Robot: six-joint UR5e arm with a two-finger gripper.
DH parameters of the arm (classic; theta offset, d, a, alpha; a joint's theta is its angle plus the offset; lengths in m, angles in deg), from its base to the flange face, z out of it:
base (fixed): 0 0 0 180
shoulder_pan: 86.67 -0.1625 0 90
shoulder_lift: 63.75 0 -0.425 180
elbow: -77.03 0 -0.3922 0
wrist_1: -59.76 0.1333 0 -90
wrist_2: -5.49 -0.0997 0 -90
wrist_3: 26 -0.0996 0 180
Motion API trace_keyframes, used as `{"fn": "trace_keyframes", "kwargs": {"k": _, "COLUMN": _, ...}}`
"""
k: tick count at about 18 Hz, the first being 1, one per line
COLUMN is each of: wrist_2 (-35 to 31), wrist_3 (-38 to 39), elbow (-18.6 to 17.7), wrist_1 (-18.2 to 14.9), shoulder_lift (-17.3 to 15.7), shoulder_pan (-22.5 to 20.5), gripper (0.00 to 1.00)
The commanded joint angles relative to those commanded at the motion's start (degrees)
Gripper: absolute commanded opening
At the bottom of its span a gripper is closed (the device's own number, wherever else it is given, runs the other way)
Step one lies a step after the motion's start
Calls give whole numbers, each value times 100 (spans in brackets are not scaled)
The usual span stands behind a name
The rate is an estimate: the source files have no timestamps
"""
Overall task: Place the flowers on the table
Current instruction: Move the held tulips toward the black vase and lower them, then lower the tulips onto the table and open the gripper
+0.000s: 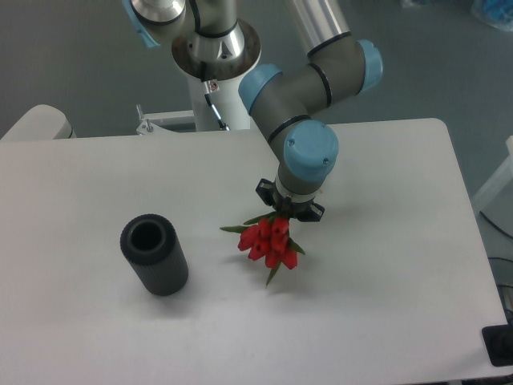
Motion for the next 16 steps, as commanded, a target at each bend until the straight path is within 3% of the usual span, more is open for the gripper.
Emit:
{"fn": "trace_keyframes", "kwargs": {"k": 5, "wrist_2": 0, "wrist_3": 406, "elbow": -9, "wrist_1": 290, "shoulder_lift": 141, "shoulder_pan": 150, "gripper": 10}}
{"fn": "trace_keyframes", "kwargs": {"k": 7, "wrist_2": -9, "wrist_3": 363, "elbow": -35, "wrist_1": 343, "shoulder_lift": 176, "shoulder_pan": 159, "gripper": 17}}
{"fn": "trace_keyframes", "kwargs": {"k": 10, "wrist_2": -9, "wrist_3": 327, "elbow": -26, "wrist_1": 388, "shoulder_lift": 185, "shoulder_pan": 150, "gripper": 52}}
{"fn": "trace_keyframes", "kwargs": {"k": 11, "wrist_2": -9, "wrist_3": 310, "elbow": -35, "wrist_1": 388, "shoulder_lift": 185, "shoulder_pan": 150, "gripper": 92}}
{"fn": "trace_keyframes", "kwargs": {"k": 12, "wrist_2": -18, "wrist_3": 301, "elbow": -35, "wrist_1": 396, "shoulder_lift": 185, "shoulder_pan": 159, "gripper": 100}}
{"fn": "trace_keyframes", "kwargs": {"k": 16, "wrist_2": -18, "wrist_3": 240, "elbow": 18, "wrist_1": 405, "shoulder_lift": 185, "shoulder_pan": 159, "gripper": 100}}
